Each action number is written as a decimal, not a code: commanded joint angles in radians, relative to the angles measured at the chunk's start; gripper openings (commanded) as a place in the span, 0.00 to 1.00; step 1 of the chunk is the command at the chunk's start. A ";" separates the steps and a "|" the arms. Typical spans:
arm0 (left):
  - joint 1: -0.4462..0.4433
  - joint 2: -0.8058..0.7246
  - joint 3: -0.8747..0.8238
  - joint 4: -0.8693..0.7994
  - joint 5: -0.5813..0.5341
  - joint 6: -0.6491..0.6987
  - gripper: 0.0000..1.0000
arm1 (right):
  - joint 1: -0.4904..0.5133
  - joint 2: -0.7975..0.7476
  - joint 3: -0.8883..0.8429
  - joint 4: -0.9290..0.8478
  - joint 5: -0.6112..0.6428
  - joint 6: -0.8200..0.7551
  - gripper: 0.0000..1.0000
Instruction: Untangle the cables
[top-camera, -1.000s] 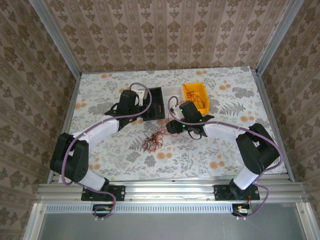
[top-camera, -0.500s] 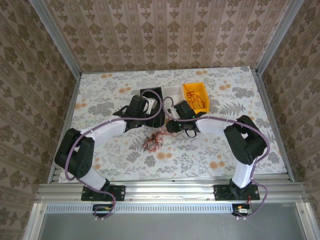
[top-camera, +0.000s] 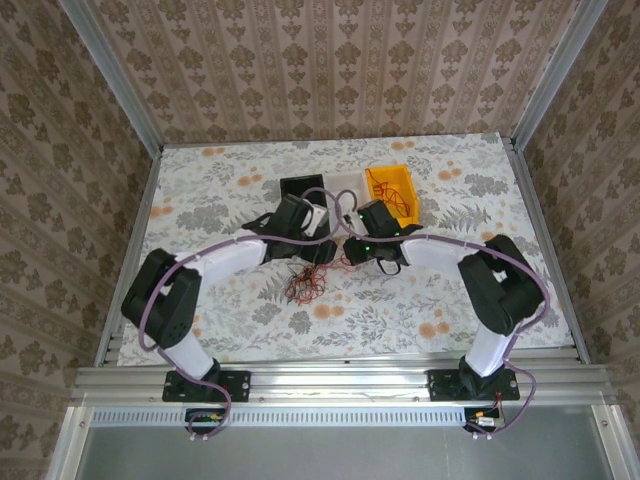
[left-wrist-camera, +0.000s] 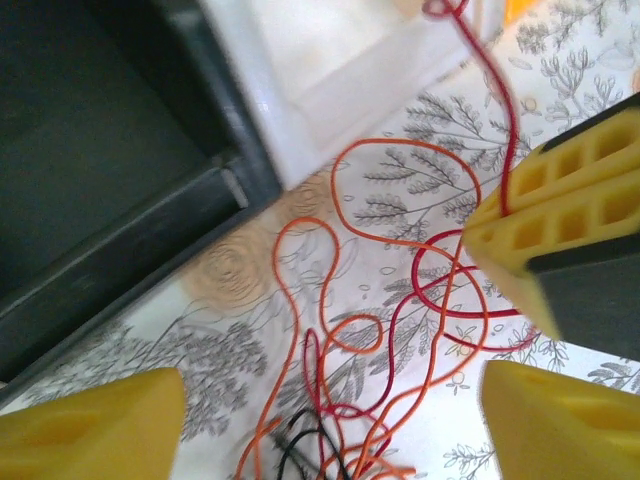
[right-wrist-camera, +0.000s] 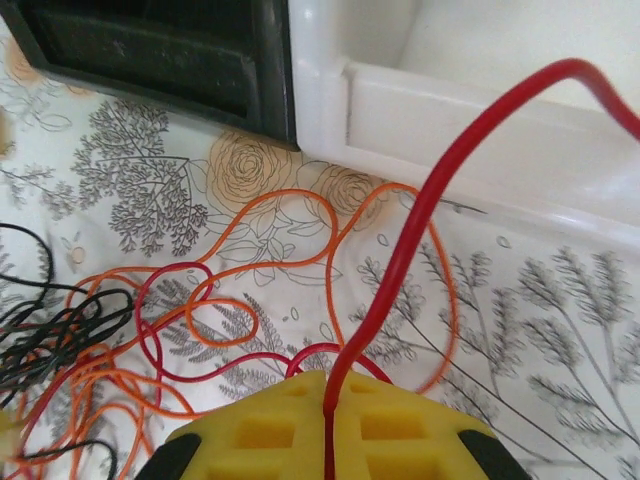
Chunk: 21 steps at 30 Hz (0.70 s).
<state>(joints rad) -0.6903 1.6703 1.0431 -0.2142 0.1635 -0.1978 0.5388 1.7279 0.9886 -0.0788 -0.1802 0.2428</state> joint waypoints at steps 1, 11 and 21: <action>-0.038 0.082 0.070 -0.048 -0.046 0.074 0.66 | -0.025 -0.084 -0.047 0.040 -0.062 0.049 0.07; -0.080 0.245 0.184 -0.088 -0.065 0.105 0.10 | -0.152 -0.248 -0.174 0.097 -0.087 0.178 0.05; -0.100 0.267 0.137 -0.054 -0.081 0.090 0.00 | -0.279 -0.304 -0.223 0.185 -0.129 0.321 0.04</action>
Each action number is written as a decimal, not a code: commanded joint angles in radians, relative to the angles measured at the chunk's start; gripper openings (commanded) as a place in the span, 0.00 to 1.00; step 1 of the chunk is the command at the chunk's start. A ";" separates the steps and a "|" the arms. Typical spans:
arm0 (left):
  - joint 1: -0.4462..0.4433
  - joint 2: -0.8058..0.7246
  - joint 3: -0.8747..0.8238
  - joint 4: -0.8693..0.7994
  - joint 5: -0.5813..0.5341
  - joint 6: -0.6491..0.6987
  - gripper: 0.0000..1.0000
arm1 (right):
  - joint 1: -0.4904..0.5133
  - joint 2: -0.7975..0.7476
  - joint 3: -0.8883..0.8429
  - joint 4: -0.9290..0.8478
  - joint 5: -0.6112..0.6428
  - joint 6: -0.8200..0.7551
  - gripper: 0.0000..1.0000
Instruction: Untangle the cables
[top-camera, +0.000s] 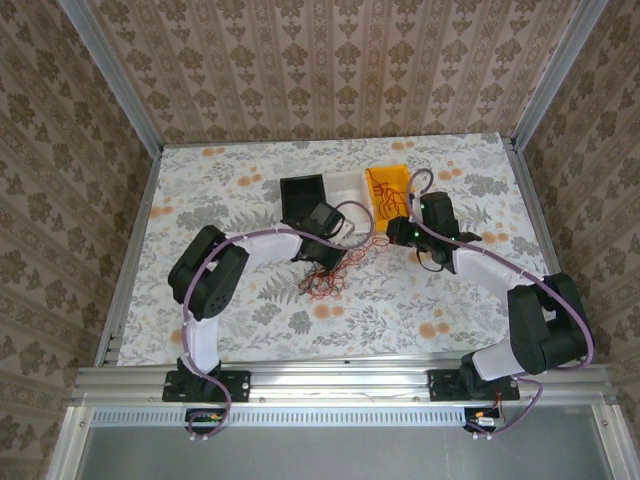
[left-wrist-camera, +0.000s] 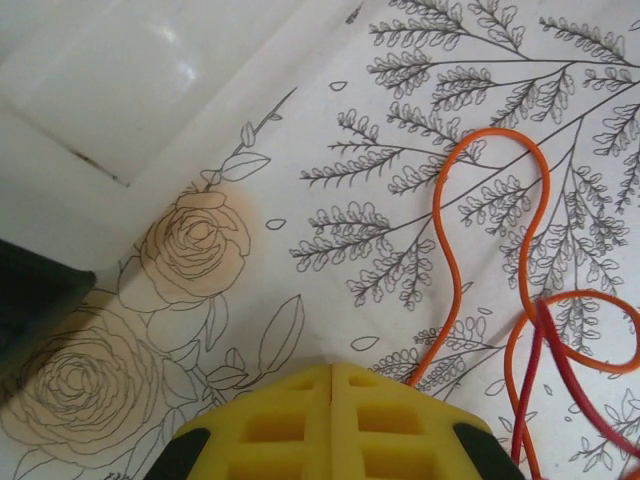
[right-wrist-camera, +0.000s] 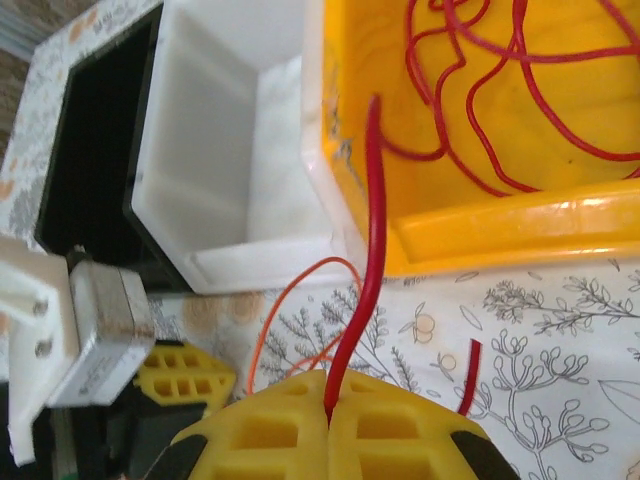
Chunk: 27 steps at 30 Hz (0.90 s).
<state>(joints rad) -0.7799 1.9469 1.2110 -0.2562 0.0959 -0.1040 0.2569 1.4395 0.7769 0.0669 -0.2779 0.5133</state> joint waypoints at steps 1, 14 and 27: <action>-0.009 -0.021 -0.044 0.001 -0.021 -0.006 0.00 | 0.005 -0.013 -0.011 0.039 -0.030 0.055 0.04; -0.035 -0.252 -0.106 0.068 0.004 0.153 0.78 | 0.007 -0.022 -0.042 0.027 0.006 0.056 0.04; -0.121 0.035 0.067 0.027 -0.042 0.212 0.33 | 0.000 -0.077 -0.027 0.031 0.022 0.088 0.03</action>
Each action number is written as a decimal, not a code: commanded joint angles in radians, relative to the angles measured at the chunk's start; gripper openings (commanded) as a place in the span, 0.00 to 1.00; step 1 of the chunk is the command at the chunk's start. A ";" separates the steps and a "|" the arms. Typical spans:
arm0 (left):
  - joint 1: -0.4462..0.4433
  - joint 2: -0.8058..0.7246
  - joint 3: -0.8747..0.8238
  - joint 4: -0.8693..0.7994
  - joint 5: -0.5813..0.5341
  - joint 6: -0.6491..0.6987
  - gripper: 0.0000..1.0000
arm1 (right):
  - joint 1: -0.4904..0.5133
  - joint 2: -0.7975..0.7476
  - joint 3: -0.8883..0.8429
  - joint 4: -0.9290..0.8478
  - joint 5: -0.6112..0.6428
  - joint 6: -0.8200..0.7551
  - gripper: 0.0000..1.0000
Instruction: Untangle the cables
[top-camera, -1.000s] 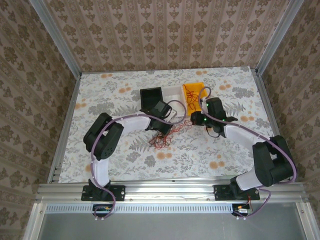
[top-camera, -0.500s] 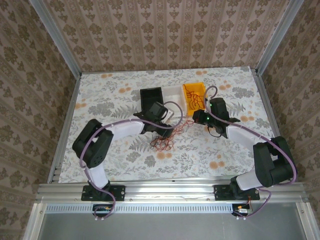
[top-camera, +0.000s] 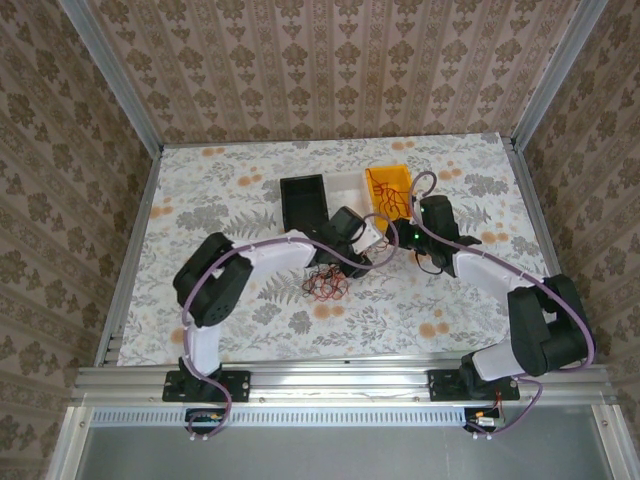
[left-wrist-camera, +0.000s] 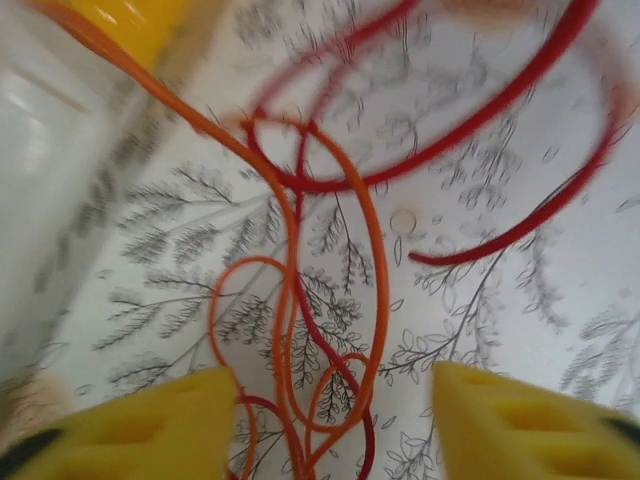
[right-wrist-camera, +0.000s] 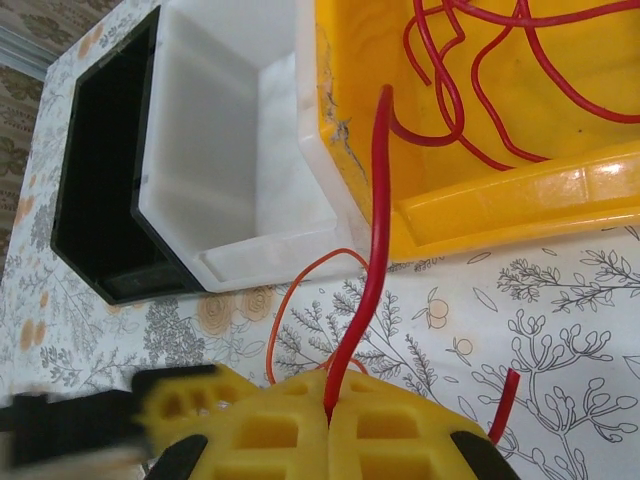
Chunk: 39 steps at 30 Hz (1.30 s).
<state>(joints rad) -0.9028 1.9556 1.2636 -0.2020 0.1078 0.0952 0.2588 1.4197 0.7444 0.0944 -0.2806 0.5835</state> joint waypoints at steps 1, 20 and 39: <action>0.004 0.032 0.005 -0.016 -0.069 0.011 0.25 | -0.005 -0.065 0.006 -0.005 0.034 0.019 0.03; 0.142 -0.138 -0.302 0.147 -0.061 -0.249 0.00 | -0.225 -0.316 -0.090 -0.297 0.529 0.156 0.02; 0.033 -0.254 -0.388 0.339 0.013 -0.043 0.00 | -0.219 -0.160 0.152 -0.081 -0.013 -0.029 0.04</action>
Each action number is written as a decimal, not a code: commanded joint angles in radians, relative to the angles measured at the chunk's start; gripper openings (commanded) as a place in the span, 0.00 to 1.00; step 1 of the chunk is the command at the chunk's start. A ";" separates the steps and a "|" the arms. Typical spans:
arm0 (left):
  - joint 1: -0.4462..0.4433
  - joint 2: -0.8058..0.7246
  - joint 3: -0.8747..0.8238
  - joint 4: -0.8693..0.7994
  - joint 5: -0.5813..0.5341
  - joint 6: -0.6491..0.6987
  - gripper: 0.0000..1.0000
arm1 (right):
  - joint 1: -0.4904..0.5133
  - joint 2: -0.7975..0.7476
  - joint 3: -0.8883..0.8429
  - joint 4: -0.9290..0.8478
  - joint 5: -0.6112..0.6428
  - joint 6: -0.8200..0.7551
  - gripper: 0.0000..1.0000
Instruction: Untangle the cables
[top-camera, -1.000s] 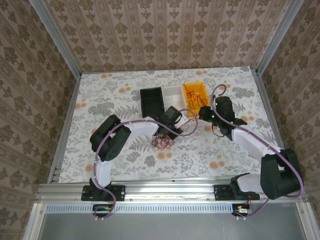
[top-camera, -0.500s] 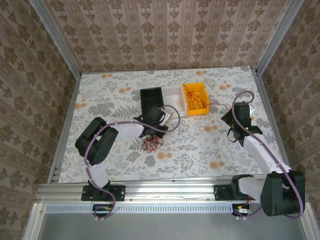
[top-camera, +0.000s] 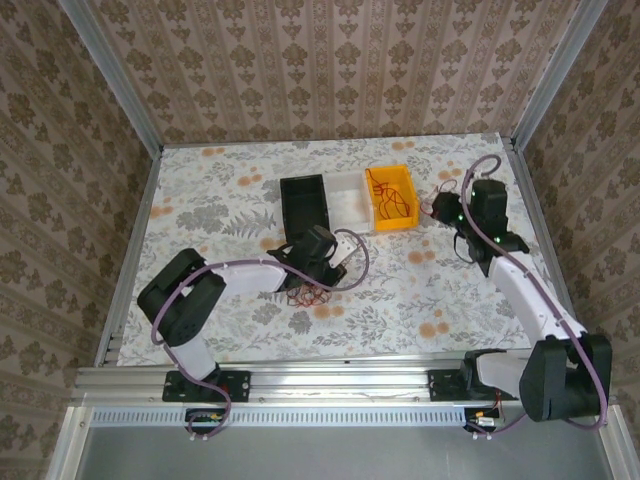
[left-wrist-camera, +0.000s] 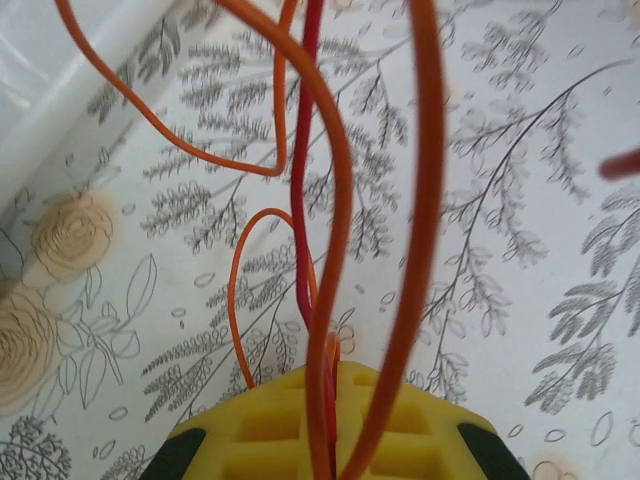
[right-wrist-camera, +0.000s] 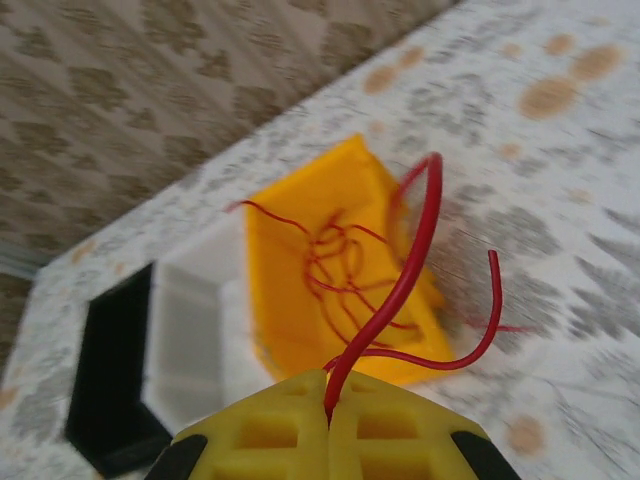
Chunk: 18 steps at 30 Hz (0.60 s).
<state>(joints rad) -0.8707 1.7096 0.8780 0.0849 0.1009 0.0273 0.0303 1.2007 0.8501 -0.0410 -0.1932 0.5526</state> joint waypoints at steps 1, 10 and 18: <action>-0.003 0.000 -0.001 0.054 0.016 0.016 0.00 | 0.012 0.086 0.061 0.068 -0.106 0.009 0.05; -0.031 0.043 0.003 0.096 -0.118 -0.039 0.00 | 0.097 0.285 0.240 0.078 -0.147 0.028 0.05; -0.029 0.042 -0.020 0.125 -0.140 -0.051 0.00 | 0.153 0.388 0.357 0.073 -0.216 0.036 0.05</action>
<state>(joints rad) -0.8963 1.7420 0.8646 0.1871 -0.0174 -0.0036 0.1822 1.5318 1.1637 0.0193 -0.3534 0.5758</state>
